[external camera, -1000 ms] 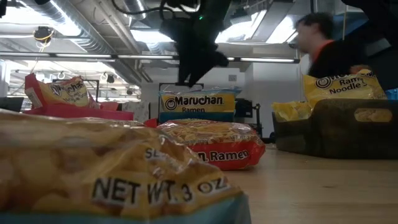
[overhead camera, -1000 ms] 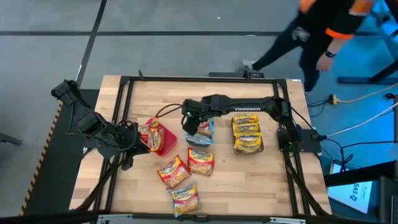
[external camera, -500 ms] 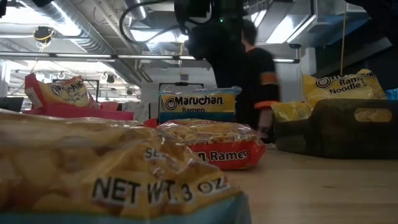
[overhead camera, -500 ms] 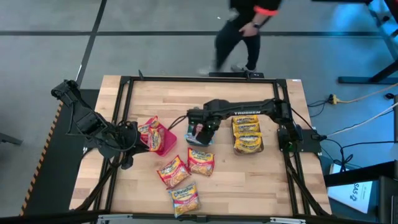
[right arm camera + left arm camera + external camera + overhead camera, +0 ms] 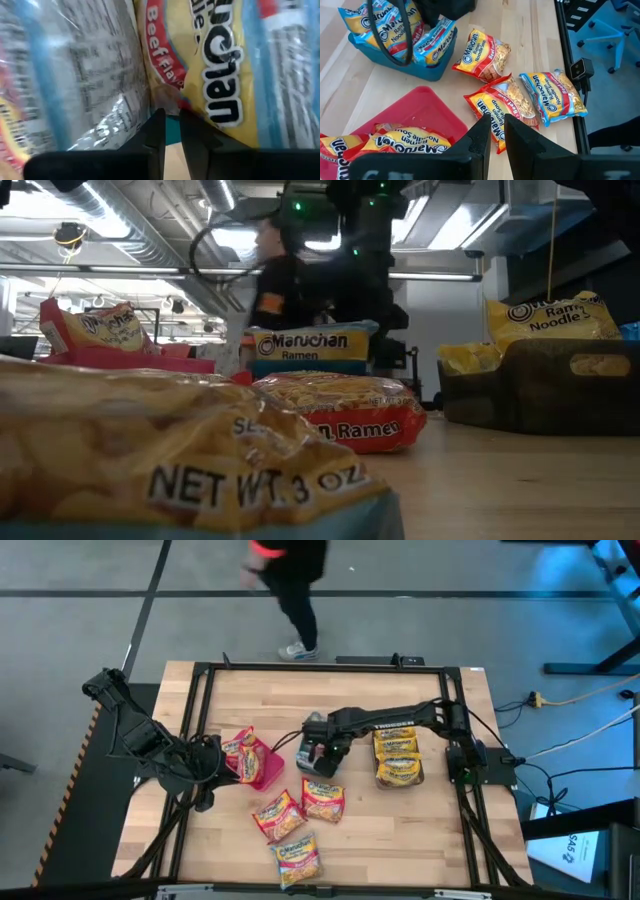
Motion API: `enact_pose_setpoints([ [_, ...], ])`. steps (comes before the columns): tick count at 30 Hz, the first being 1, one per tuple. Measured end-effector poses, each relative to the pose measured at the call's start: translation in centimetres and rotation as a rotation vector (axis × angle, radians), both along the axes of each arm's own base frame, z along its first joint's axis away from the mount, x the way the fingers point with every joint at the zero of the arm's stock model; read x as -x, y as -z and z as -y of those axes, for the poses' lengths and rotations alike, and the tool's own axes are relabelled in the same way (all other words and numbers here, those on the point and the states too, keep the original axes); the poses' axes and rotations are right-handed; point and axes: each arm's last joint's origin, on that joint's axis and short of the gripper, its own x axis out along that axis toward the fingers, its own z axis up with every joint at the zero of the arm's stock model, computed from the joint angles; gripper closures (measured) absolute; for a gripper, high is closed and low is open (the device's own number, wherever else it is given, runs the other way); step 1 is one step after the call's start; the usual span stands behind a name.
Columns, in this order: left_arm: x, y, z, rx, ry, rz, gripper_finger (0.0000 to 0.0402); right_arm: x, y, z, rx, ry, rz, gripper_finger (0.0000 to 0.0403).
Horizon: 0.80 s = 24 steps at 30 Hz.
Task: Sort Maruchan noodles
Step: Put the blue noodle pack into the blue bin
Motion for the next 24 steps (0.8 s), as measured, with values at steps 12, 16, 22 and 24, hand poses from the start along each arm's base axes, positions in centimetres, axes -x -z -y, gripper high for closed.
enact_pose_setpoints([
  [12,0.0,0.0,0.0,-0.003,0.000,-0.003,0.0355,-0.3,-3.2,0.1,0.016,0.025,0.005,0.0347],
  [16,0.0,0.0,0.0,-0.003,0.000,-0.003,0.0355,-0.1,-6.1,0.0,-0.020,0.064,-0.001,0.0347],
  [22,0.0,0.0,0.0,-0.002,-0.001,-0.003,0.0355,-0.4,-9.0,-3.4,-0.307,-0.005,0.058,0.0347],
  [24,0.0,0.0,0.0,-0.002,-0.002,-0.003,0.0355,-0.4,-9.3,-5.6,-0.329,-0.122,0.091,0.0347],
])
